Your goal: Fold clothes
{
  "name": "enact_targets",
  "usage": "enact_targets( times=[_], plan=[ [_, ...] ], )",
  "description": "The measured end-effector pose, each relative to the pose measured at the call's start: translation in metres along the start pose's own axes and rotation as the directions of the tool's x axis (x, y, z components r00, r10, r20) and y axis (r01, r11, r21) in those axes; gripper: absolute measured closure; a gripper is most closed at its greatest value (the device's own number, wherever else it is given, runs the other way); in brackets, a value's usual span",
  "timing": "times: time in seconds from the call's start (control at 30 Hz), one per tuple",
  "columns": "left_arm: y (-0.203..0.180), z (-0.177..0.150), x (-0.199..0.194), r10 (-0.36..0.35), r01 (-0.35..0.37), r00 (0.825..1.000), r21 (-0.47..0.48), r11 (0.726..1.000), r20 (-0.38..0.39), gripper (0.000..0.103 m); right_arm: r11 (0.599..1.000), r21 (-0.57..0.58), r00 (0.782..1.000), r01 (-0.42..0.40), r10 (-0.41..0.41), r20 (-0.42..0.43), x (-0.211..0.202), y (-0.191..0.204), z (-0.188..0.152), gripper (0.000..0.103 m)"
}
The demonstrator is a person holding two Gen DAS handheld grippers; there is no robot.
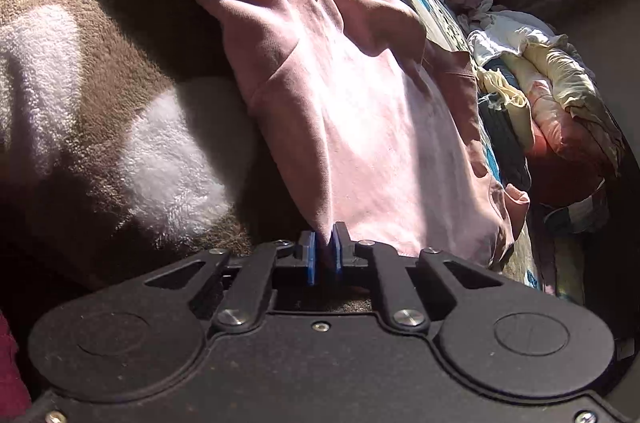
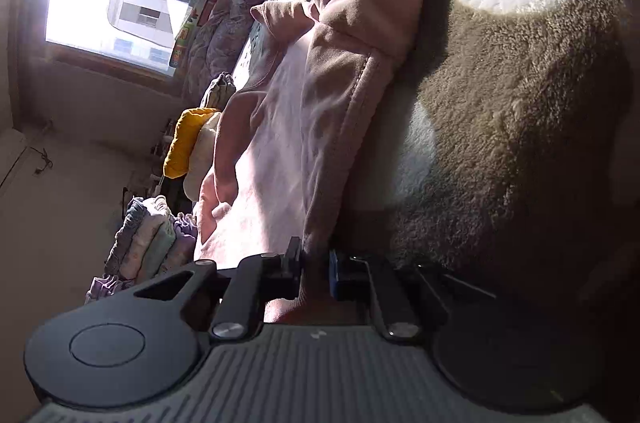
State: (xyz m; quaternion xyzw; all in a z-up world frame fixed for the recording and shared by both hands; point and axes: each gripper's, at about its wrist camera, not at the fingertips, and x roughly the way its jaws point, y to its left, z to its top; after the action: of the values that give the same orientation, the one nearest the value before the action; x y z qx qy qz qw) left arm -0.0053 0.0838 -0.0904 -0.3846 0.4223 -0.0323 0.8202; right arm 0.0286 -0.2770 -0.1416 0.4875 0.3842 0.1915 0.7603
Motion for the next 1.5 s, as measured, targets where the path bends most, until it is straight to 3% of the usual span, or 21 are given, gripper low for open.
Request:
enact_targets(
  times=[0.13, 0.3, 0.43, 0.53, 0.57, 0.6, 0.87, 1.07, 1.2, 1.27, 1.4, 1.47, 1.5],
  plan=[
    [-0.014, 0.002, -0.012, 0.043, -0.043, 0.999, 0.049, 0.998, 0.012, 0.082, 0.99, -0.129, 0.998, 0.054, -0.05, 0.036, -0.024, 0.017, -0.004, 0.079],
    [-0.033, 0.006, -0.034, 0.099, -0.108, 0.991, 0.101, 0.989, 0.091, 0.081, 0.937, -0.328, 0.984, 0.118, -0.065, 0.168, -0.054, 0.042, -0.003, 0.079],
    [-0.05, 0.026, -0.052, 0.051, -0.072, 0.988, 0.142, 0.987, 0.144, 0.079, 0.869, -0.477, 0.972, 0.133, -0.02, 0.234, -0.052, 0.063, 0.01, 0.079],
    [-0.065, 0.051, -0.058, 0.028, -0.069, 0.978, 0.191, 0.979, 0.207, 0.065, 0.823, -0.545, 0.966, 0.163, -0.02, 0.258, -0.032, 0.074, 0.031, 0.079],
    [-0.072, 0.062, -0.058, 0.027, -0.078, 0.973, 0.216, 0.973, 0.228, 0.056, 0.822, -0.545, 0.964, 0.164, -0.017, 0.265, -0.025, 0.075, 0.039, 0.079],
    [-0.075, 0.07, -0.057, 0.023, -0.081, 0.969, 0.23, 0.97, 0.244, 0.054, 0.832, -0.533, 0.964, 0.155, -0.008, 0.267, -0.02, 0.076, 0.047, 0.079],
    [-0.091, 0.141, -0.014, 0.036, -0.133, 0.957, 0.327, 0.936, 0.287, 0.054, 0.843, -0.522, 0.973, 0.127, -0.004, 0.231, 0.038, 0.088, 0.088, 0.069],
    [-0.089, 0.202, 0.039, 0.061, -0.158, 0.966, 0.385, 0.909, 0.252, 0.049, 0.868, -0.486, 0.975, 0.097, 0.014, 0.22, 0.068, 0.104, 0.132, 0.059],
    [-0.079, 0.237, 0.079, 0.124, -0.207, 0.969, 0.434, 0.877, 0.213, 0.047, 0.848, -0.517, 0.976, 0.119, -0.004, 0.219, 0.103, 0.122, 0.171, 0.041],
    [-0.075, 0.248, 0.1, 0.141, -0.201, 0.977, 0.455, 0.868, 0.163, 0.047, 0.823, -0.549, 0.976, 0.147, -0.032, 0.213, 0.124, 0.13, 0.187, 0.038],
    [-0.063, 0.259, 0.129, 0.172, -0.196, 0.981, 0.473, 0.859, 0.096, 0.047, 0.733, -0.633, 0.965, 0.25, -0.137, 0.223, 0.161, 0.138, 0.206, 0.038],
    [-0.056, 0.265, 0.137, 0.15, -0.159, 0.987, 0.457, 0.875, 0.056, 0.047, 0.732, -0.638, 0.97, 0.238, -0.15, 0.189, 0.168, 0.128, 0.21, 0.037],
    [-0.052, 0.268, 0.141, 0.137, -0.138, 0.99, 0.447, 0.884, 0.035, 0.048, 0.732, -0.64, 0.973, 0.231, -0.156, 0.172, 0.171, 0.123, 0.213, 0.031]
  ],
)
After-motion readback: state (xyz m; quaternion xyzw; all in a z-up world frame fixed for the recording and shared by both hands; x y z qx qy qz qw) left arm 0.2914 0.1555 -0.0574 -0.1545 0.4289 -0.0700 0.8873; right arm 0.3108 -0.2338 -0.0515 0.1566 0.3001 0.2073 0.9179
